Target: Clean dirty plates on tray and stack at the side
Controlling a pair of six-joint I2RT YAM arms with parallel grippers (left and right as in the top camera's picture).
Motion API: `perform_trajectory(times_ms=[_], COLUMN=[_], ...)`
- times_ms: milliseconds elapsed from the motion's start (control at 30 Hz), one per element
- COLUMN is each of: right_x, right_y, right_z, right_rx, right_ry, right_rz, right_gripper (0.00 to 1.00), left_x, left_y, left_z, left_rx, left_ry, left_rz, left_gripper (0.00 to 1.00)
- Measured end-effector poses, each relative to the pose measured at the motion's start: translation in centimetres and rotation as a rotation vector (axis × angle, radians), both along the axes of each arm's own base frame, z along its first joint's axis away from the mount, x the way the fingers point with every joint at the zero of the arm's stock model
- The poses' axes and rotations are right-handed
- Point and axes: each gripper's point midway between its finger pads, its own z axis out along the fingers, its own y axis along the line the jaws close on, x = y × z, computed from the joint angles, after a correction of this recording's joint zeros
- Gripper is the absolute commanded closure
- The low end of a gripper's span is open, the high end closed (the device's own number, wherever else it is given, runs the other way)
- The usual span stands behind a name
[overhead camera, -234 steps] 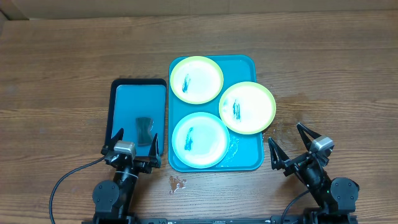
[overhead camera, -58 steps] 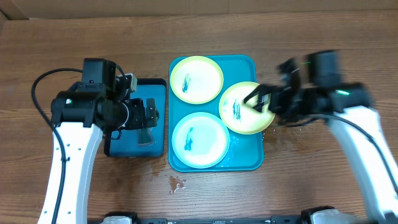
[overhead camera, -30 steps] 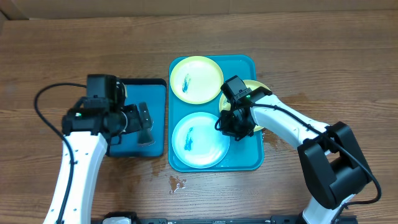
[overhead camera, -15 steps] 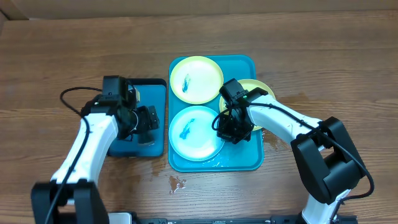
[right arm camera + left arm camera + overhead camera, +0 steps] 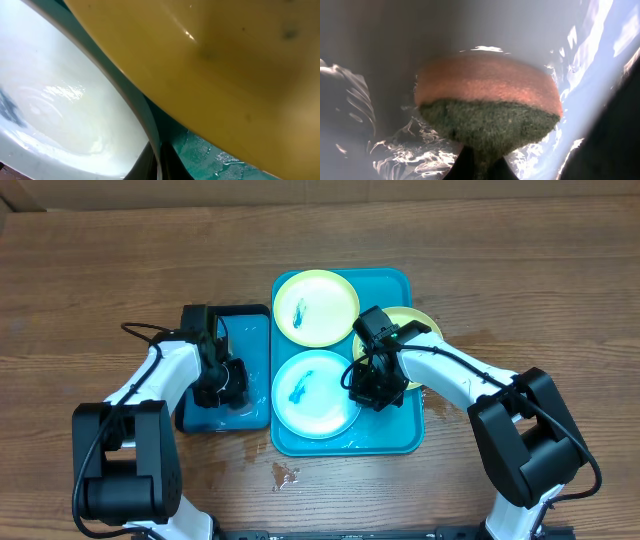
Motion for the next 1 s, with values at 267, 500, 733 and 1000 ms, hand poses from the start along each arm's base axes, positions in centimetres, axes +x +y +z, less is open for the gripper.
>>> perform_trajectory(times_ms=[267, 500, 733, 1000], right_x=[0.0, 0.0, 0.0, 0.0], right_y=[0.0, 0.0, 0.0, 0.0], right_z=[0.0, 0.0, 0.0, 0.0], right_rx=[0.002, 0.002, 0.002, 0.002], right_ry=[0.0, 0.0, 0.0, 0.001], right_rz=[0.0, 0.0, 0.0, 0.0], right_gripper=[0.96, 0.96, 0.96, 0.96], left_x=[1.6, 1.7, 1.1, 0.3], left_y=[-0.2, -1.0, -1.7, -1.3], left_z=[2.7, 1.4, -0.1, 2.7], left_rx=[-0.012, 0.005, 0.029, 0.048], left_ry=[-0.011, -0.043, -0.055, 0.054], left_rz=[-0.02, -0.065, -0.114, -0.118], left_gripper=[0.5, 0.95, 0.96, 0.81])
